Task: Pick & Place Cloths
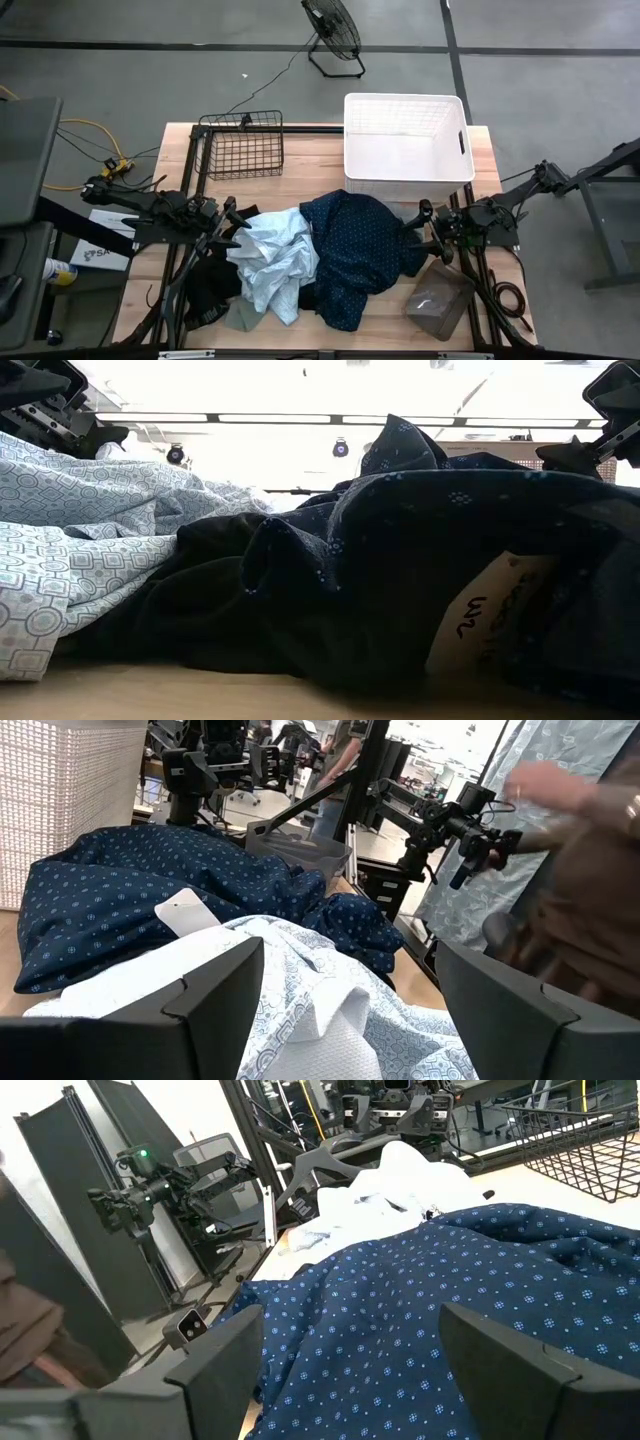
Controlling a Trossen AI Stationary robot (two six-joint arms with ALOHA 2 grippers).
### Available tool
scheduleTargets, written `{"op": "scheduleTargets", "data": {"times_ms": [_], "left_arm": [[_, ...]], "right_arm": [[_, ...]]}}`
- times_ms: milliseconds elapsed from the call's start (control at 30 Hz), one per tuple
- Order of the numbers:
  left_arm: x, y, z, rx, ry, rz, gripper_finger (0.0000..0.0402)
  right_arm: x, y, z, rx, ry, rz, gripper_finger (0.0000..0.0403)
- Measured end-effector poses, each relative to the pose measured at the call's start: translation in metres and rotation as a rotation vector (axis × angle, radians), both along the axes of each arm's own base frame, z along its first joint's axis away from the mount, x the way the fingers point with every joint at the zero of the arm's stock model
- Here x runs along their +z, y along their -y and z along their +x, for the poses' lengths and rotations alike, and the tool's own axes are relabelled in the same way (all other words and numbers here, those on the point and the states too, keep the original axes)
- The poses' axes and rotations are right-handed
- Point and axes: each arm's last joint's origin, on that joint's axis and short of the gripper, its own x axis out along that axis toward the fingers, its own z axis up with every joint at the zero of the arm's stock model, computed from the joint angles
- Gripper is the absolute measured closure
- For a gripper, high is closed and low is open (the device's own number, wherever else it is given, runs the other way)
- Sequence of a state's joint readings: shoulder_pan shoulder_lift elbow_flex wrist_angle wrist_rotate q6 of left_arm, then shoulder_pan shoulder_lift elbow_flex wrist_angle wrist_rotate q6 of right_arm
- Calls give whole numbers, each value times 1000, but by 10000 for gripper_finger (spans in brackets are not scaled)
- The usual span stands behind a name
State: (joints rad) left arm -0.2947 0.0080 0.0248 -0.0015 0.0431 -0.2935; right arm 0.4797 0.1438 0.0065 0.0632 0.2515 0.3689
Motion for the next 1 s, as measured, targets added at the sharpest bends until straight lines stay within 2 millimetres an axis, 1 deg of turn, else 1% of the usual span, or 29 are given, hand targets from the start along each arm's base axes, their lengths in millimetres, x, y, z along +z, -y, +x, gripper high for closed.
{"op": "scheduleTargets", "data": {"times_ms": [33, 167, 233, 367, 433, 500, 667, 833, 900, 1000], "left_arm": [[0, 0, 0, 0, 0, 0, 112], [0, 0, 0, 0, 0, 0, 112], [0, 0, 0, 0, 0, 0, 112], [0, 0, 0, 0, 0, 0, 112], [0, 0, 0, 0, 0, 0, 112], [0, 0, 0, 0, 0, 0, 112], [0, 0, 0, 0, 0, 0, 112], [0, 0, 0, 0, 0, 0, 112], [0, 0, 0, 0, -1, 0, 112], [0, 0, 0, 0, 0, 0, 112]], "right_arm": [[0, 0, 0, 0, 4, -18, 110], [1, 2, 1, -48, 79, -337, 110], [2, 2, 1, -53, 103, -456, 110], [2, 2, 1, -45, 127, -583, 110], [2, 2, 1, -37, 146, -687, 110], [2, 2, 1, -21, 157, -714, 110], [6, 1, 0, -3, 184, -701, 110], [30, 0, 1, 56, 127, -731, 110], [37, 0, 2, 69, 91, -747, 110], [49, -1, 7, 65, 57, -764, 110]]}}
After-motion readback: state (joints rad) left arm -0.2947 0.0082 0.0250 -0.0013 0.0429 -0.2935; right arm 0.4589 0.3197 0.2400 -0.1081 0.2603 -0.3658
